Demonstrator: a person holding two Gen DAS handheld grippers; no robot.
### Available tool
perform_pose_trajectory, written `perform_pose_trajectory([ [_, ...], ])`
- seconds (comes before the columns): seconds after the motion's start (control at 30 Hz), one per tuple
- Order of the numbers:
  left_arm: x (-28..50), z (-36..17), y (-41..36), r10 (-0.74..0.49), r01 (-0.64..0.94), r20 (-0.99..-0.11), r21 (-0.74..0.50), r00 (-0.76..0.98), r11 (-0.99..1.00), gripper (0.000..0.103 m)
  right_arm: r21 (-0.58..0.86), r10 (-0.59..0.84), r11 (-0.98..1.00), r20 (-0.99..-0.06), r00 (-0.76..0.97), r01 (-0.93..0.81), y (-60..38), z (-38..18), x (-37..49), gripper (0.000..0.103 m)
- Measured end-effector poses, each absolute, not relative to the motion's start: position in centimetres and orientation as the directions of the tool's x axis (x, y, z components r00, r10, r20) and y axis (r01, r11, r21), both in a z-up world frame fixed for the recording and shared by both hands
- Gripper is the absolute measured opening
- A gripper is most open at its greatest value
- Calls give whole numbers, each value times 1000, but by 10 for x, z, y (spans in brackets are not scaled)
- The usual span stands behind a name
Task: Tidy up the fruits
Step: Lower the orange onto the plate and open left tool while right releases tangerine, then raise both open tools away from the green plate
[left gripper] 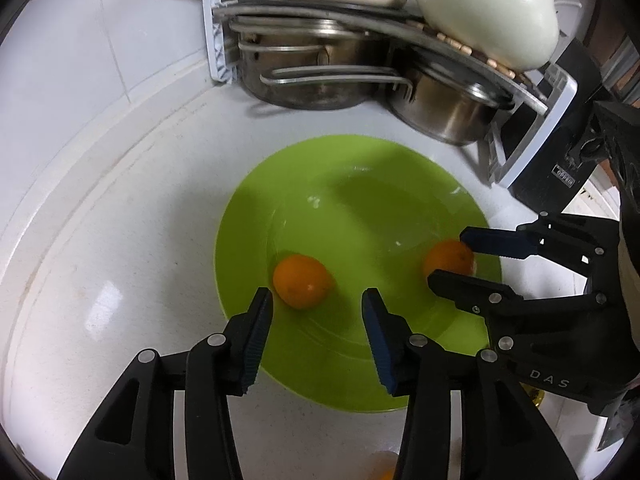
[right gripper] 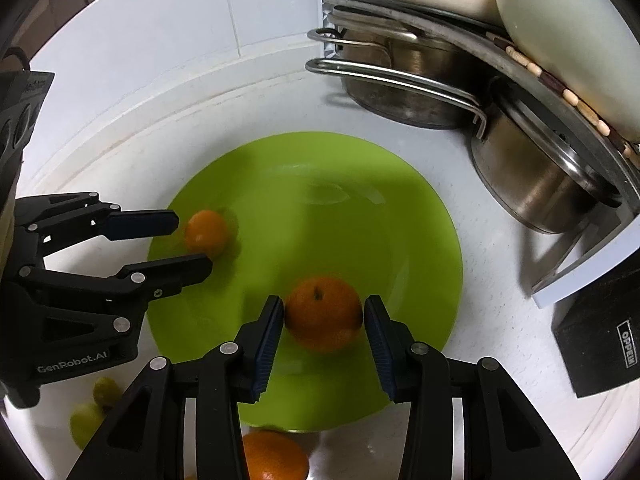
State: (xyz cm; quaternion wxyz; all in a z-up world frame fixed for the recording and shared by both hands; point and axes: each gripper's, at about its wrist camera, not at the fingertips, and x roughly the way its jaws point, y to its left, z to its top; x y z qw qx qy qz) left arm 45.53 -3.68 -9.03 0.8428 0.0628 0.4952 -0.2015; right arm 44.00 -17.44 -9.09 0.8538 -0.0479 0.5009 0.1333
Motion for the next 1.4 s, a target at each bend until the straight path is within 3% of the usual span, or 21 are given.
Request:
perform_pose_trajectory([
  [0.27,431,-62,-31,-270,391,-828,-67,492,918,61,41,175,966,-830,530,-255,-178,-70,420,45],
  [0.37,418,-47,-26,-260,379,-804,-46,535,924,65,7,152,969,-805,573,-248,-176,-58,408,51],
  [0.8,346,11,2,-226,317,-675,12,703,948,72,-27,158,970,-687,709,-242,-167,-5,345,67],
  [1.4,259,39,30,-229,295,-569,24,790,955,90,-61,182,962,-589,787,-268,-145,27,256,72],
])
